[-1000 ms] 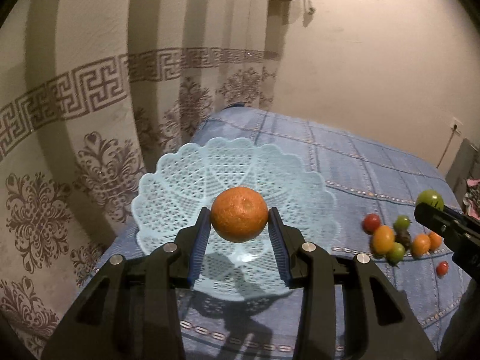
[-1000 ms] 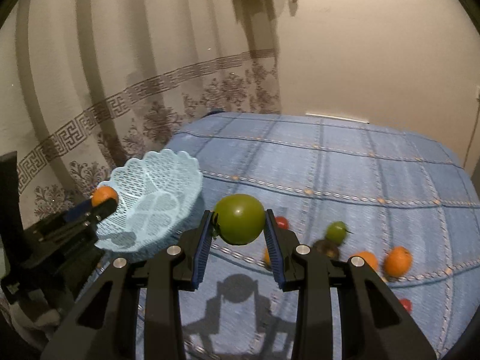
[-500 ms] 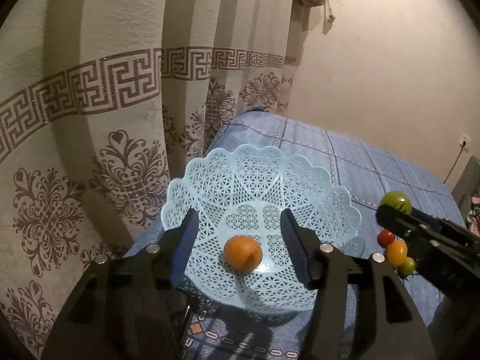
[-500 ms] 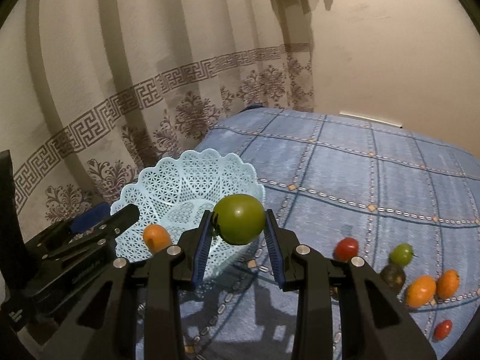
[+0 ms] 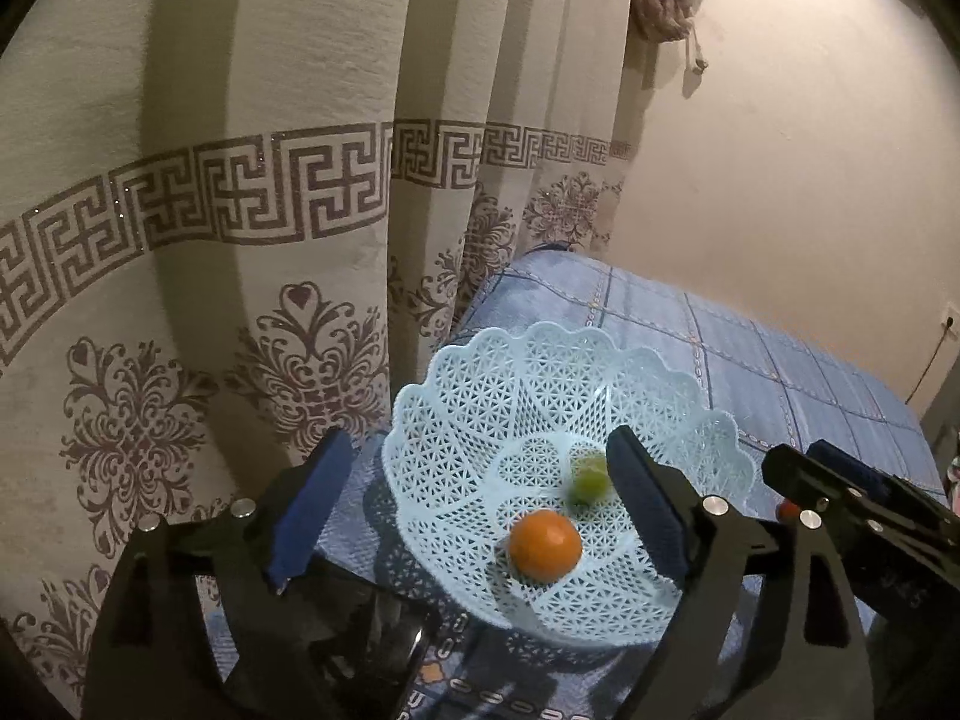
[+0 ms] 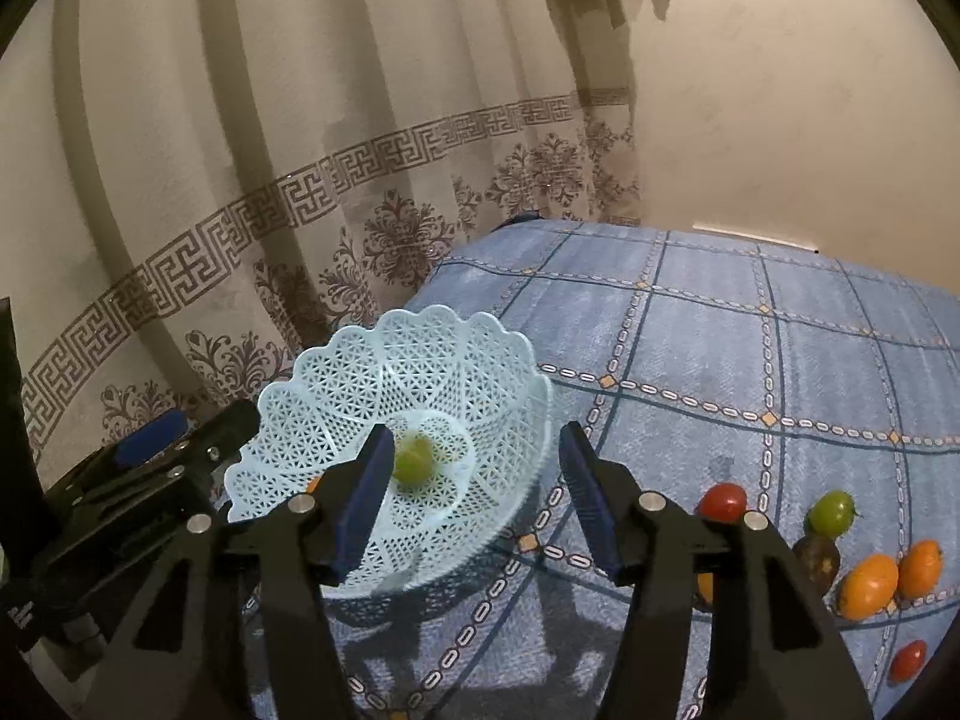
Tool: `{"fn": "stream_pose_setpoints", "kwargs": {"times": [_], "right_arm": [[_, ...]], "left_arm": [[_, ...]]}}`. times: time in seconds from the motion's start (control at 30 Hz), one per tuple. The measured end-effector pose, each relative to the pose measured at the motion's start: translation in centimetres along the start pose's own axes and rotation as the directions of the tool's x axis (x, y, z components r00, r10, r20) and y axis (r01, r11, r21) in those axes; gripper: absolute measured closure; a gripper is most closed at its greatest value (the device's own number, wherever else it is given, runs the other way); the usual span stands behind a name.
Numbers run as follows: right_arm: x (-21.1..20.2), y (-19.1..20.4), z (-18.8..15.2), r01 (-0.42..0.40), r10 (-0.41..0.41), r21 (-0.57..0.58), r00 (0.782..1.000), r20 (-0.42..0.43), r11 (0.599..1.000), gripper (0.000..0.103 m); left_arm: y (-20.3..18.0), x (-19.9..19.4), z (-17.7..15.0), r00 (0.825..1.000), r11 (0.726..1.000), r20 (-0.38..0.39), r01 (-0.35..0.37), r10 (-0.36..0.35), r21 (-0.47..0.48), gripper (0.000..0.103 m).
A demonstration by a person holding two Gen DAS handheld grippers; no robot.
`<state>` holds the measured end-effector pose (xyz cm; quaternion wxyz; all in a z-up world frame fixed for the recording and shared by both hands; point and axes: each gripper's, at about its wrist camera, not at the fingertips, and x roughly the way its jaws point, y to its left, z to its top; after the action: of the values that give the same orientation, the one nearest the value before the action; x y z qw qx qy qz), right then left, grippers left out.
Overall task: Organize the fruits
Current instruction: 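Move both open tools from the basket back toward the fruit on the table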
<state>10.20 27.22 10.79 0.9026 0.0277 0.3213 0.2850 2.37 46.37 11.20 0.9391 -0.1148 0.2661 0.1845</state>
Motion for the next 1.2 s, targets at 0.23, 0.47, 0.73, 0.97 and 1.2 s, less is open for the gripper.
{"fn": "stream_pose_setpoints", "kwargs": {"times": [0.23, 0.47, 0.73, 0.97, 1.2], "right_arm": [[-0.6, -1.1, -0.4, 0.017, -0.017, 0.055, 1.000, 0.001, 0.998, 0.045], [-1.3, -1.6, -0.9, 0.030, -0.030, 0.084, 1.000, 0.007, 0.996, 0.039], [-2.2, -2.9, -1.7, 0.056, -0.058, 0.117, 0.998, 0.007, 0.992, 0.037], [-3.3, -4.4, -2.4, 0.087, -0.089, 0.141, 0.996, 0.007, 0.986, 0.037], [-5.1, -6.5, -3.0, 0.137, -0.140, 0.144, 0.990, 0.010, 0.980, 0.037]], "left_arm": [[-0.3, -0.9, -0.1, 1.000, 1.000, 0.027, 0.004, -0.004, 0.019, 0.007], [-0.5, -1.2, 0.0, 0.999, 1.000, 0.033, 0.005, -0.006, 0.015, 0.006], [-1.7, -1.9, -0.3, 0.999, 0.999, 0.041, 0.027, -0.028, 0.043, 0.005], [-3.2, -2.4, -0.7, 0.998, 0.995, 0.045, 0.048, -0.052, 0.083, 0.005], [-4.6, -3.0, -1.2, 0.997, 0.991, 0.037, 0.069, -0.073, 0.116, 0.003]]}}
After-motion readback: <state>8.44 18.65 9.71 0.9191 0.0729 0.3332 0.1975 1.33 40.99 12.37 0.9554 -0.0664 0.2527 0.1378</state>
